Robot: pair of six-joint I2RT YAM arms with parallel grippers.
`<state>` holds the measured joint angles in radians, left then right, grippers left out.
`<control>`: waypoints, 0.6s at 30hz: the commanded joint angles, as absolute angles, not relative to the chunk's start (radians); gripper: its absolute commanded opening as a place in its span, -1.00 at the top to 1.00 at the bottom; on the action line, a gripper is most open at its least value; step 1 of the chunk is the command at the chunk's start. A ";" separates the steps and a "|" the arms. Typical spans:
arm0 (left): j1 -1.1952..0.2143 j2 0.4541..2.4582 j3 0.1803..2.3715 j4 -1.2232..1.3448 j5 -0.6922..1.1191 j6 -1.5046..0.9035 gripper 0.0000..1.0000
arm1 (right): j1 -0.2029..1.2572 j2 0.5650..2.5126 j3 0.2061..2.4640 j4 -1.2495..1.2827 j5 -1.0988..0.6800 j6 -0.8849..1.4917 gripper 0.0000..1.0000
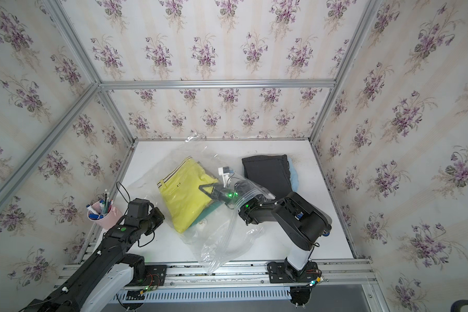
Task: Take the trousers out of the vacuum bag
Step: Adjust the vacuum bag at the center of the board.
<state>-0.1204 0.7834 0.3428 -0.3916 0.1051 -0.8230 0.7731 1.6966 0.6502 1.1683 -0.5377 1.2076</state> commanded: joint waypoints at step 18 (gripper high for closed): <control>-0.046 0.814 0.400 -0.372 0.115 -0.728 1.00 | 0.772 0.989 0.337 0.453 -0.431 1.016 1.00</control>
<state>-0.0502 0.8078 0.3836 -0.4000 0.1307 -0.7574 0.7708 1.0477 0.3527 0.5842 -0.4664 1.0492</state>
